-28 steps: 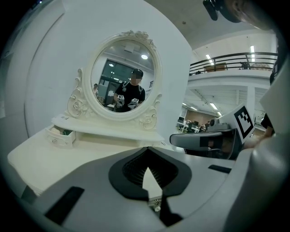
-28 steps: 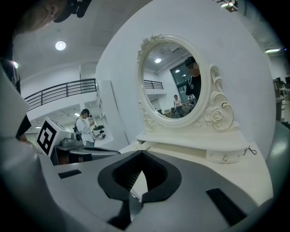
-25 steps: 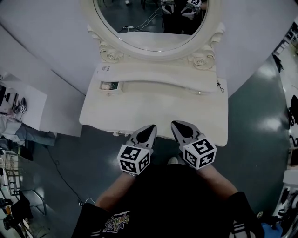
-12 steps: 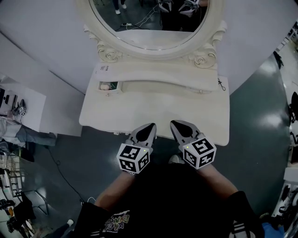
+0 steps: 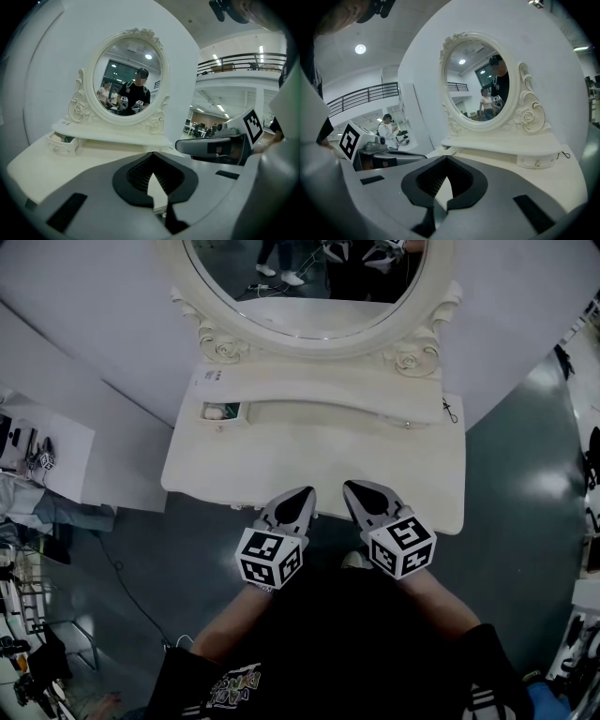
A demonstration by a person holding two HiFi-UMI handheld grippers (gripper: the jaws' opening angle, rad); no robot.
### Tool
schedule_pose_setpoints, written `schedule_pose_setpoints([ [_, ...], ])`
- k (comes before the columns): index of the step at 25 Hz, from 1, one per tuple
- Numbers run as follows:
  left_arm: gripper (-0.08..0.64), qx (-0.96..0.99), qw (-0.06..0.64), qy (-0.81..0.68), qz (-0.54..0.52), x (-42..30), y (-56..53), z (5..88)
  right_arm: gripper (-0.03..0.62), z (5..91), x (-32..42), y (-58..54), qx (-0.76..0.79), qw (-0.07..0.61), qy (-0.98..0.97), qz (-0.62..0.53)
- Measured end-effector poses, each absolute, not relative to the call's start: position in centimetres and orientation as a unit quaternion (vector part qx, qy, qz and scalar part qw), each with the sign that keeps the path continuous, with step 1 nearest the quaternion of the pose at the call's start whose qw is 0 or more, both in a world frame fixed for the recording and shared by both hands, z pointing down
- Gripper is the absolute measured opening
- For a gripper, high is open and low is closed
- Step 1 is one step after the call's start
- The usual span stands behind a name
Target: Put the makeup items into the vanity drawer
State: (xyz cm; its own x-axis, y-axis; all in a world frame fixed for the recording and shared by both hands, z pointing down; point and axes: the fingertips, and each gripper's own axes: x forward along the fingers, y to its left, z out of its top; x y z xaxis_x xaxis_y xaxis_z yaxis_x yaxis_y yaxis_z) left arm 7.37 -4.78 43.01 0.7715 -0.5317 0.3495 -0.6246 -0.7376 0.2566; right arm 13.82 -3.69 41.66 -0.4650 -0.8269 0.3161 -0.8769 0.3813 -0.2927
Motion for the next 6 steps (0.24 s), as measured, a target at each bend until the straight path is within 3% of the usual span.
schedule_pose_setpoints([
  [6,0.0,0.923,0.18,-0.315,0.125,7.62,-4.92,42.88,0.029,41.73,14.05,-3.83,0.512,0.06,-0.83,0.211],
])
